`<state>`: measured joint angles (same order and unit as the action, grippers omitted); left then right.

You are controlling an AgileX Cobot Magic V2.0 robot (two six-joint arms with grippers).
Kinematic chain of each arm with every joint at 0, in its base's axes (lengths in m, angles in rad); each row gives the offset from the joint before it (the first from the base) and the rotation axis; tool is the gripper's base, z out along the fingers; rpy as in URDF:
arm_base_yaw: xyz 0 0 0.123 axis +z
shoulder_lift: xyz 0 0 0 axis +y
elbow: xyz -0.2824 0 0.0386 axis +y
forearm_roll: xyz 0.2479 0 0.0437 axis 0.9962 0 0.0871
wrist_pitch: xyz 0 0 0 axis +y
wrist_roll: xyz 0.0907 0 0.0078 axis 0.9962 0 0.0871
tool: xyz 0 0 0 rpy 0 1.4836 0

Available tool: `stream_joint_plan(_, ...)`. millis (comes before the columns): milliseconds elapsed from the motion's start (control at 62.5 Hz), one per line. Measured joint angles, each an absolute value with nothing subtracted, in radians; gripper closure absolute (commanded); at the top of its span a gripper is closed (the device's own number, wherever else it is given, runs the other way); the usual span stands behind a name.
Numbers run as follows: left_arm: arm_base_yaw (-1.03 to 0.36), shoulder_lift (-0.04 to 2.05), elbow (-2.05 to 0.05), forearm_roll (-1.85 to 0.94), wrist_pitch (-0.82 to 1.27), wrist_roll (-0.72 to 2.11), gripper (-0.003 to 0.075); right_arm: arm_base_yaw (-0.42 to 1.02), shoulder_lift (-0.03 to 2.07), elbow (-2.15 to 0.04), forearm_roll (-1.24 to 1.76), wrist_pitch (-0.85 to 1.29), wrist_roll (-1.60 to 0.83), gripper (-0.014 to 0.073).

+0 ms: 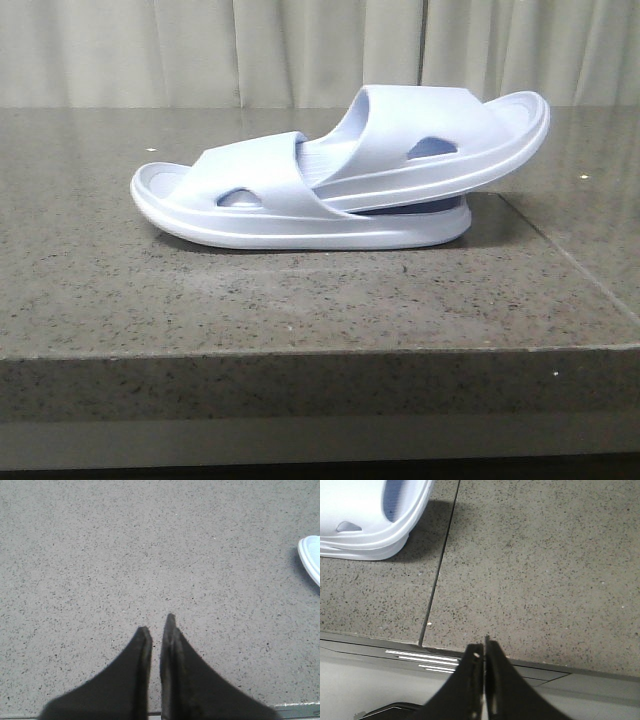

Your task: Insert blue slippers together front up

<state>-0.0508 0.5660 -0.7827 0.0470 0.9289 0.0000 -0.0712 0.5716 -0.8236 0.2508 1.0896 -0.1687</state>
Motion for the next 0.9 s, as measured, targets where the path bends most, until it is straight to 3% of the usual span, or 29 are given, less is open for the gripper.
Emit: stream_joint_plan(896, -0.051, 0.566, -0.783, 0.039, 0.907, 0.000, 0.0741, -0.071, 0.572, -0.824, 0.249, 1.115, -0.169, 0.0662)
